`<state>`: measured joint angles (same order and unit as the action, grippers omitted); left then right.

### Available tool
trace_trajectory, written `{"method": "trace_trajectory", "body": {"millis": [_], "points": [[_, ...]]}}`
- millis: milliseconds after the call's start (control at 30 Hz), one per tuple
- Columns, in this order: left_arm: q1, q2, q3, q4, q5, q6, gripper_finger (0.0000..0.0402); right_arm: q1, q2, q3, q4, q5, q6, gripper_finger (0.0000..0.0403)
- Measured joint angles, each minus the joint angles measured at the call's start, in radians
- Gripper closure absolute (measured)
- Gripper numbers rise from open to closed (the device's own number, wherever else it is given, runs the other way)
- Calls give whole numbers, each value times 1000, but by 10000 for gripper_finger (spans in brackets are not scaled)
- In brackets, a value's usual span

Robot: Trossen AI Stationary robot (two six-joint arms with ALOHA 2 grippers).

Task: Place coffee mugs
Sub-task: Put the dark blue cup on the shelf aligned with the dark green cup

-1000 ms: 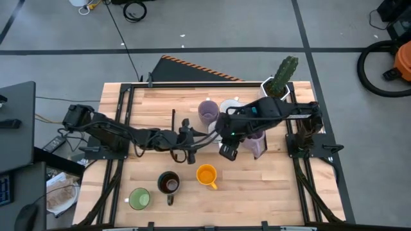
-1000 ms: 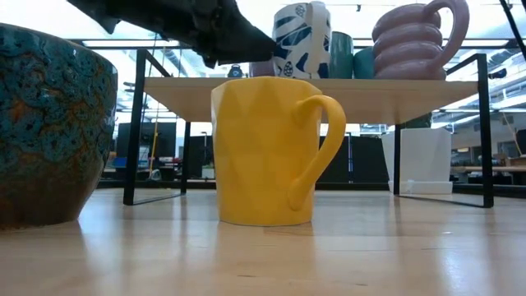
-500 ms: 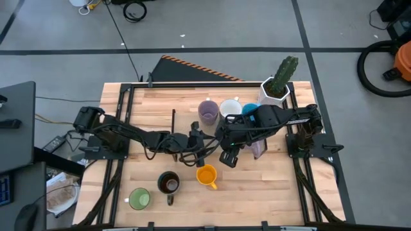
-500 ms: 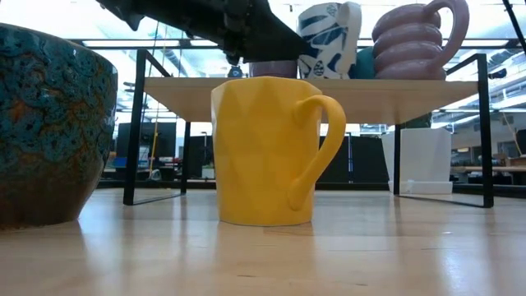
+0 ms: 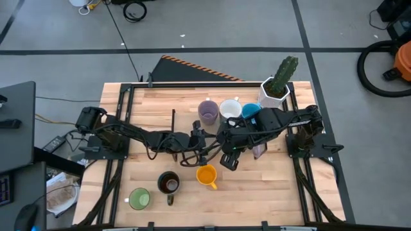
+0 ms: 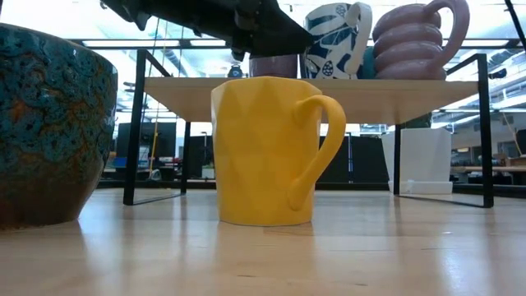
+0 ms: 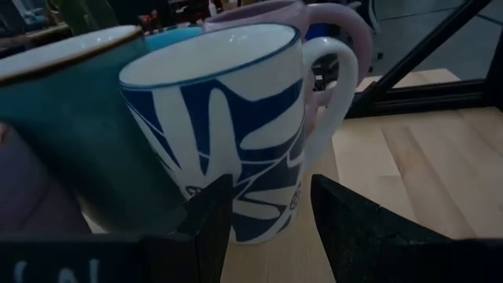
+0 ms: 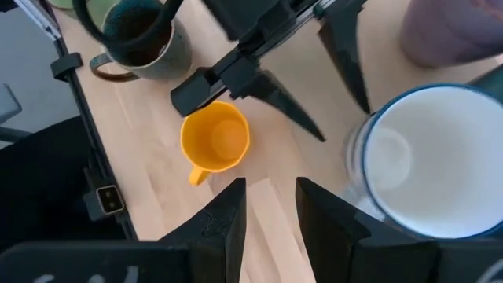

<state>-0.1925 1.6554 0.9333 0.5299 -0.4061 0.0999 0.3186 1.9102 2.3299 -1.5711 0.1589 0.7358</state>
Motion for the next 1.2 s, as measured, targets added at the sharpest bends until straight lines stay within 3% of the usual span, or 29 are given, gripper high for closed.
{"method": "trace_trajectory", "body": {"millis": [800,1200], "points": [[31,0,0,65,-1,77,221,38,0,-2,1,3,29,284],[33,0,0,96,0,102,221,76,2,-123,0,-19,84,284]]}}
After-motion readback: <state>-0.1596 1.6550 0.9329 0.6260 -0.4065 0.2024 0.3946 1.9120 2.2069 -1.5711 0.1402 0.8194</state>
